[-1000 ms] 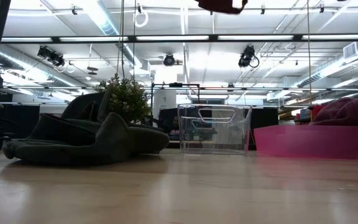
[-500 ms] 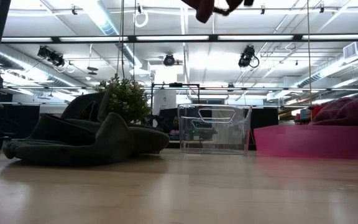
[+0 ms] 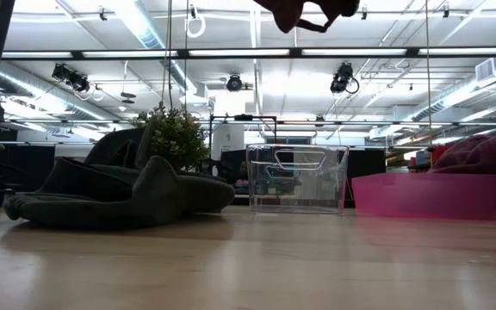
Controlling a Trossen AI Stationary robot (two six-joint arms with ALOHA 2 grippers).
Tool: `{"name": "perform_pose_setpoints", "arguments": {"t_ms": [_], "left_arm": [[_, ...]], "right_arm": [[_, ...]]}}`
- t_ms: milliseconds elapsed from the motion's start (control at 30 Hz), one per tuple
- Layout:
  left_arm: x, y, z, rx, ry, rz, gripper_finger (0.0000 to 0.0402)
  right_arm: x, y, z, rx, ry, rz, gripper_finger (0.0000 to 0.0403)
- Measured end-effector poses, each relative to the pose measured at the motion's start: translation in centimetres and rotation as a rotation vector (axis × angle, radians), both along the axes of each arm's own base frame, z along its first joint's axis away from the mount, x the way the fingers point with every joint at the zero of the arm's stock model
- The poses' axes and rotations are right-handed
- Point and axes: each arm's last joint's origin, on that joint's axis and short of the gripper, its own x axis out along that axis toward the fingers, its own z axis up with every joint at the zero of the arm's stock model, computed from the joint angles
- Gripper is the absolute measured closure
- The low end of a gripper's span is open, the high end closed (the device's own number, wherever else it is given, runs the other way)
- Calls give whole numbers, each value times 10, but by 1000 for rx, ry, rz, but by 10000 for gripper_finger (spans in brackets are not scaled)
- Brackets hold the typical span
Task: Pick & Place hat
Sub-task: Put the red cap into the red bin
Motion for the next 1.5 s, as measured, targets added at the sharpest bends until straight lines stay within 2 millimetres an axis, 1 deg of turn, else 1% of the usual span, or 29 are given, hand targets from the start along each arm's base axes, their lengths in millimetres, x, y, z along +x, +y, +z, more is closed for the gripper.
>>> {"name": "perform_pose_setpoints", "arguments": {"t_ms": [167,267,367,433,533,600,700,833,867,900,1000,1067,1167,1367,1500], "left_arm": [[3,1,1,7,-19,-2,390],[3,1,1,15,-23,-2,390],[3,1,1,19,-20,5,390],[3,1,1,20,-12,14,390],[2,2,-1,28,4,17,390],[2,2,-1,30,7,20,390],[2,2,-1,31,7,21,390],[2,2,-1,31,7,21,390],[2,1,-1,31,7,20,390],[2,1,-1,31,7,21,390],[2,2,-1,41,7,25,386],[2,2,-1,69,12,35,370],[2,4,-1,93,23,66,336],[1,5,-2,137,36,97,250],[1,5,-3,143,50,115,195]], "right_arm": [[16,0,-9,21,-22,48,73],[24,-1,-14,25,-43,53,78],[25,1,-11,26,-115,66,90],[24,3,-8,19,-146,82,106],[22,7,-6,25,-159,106,146],[20,10,-4,33,-168,124,184],[20,12,-3,42,-173,155,256],[20,14,-4,44,-173,210,367],[20,14,-3,41,-173,215,384],[20,14,-3,36,-177,218,390],[19,14,-1,58,-198,232,390],[18,14,0,57,-203,233,396],[13,15,3,55,-215,241,397],[5,15,7,68,-179,223,400],[-8,14,13,87,-146,214,401]]}}
